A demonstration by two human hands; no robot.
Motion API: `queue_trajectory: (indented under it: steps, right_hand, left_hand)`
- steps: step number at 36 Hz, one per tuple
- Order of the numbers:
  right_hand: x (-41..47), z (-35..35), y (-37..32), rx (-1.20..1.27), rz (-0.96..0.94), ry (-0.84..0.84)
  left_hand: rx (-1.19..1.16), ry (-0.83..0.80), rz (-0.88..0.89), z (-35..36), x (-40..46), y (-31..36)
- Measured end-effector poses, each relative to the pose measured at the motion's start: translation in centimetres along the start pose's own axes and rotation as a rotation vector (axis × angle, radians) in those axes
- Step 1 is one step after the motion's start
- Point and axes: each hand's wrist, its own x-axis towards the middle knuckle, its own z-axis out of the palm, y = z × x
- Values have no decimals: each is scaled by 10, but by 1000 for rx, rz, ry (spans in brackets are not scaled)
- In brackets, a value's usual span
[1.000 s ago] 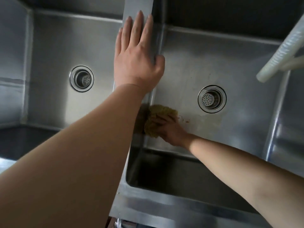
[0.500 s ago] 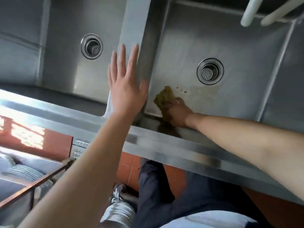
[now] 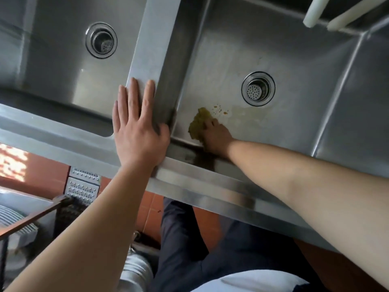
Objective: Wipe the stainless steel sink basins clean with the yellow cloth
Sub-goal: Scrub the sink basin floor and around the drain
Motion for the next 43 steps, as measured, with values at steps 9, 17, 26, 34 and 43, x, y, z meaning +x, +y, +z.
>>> queue_trajectory:
  steps: [9, 17, 26, 34, 43]
  right_hand:
    - [-8, -22, 103, 101, 371, 52]
    - [-21, -28, 128, 226, 404, 112]
    - [-94, -16, 118, 336, 742, 364]
    - [-124, 36, 118, 1430, 1384, 66]
    - [-31, 145, 172, 1439, 1235, -157]
  left_hand:
    - [4, -43, -38, -5, 3, 5]
    - [13, -42, -38, -5, 3, 4]
    - [8, -56, -37, -6, 3, 5]
    - [1, -54, -46, -5, 3, 5]
    - [8, -36, -40, -4, 3, 6]
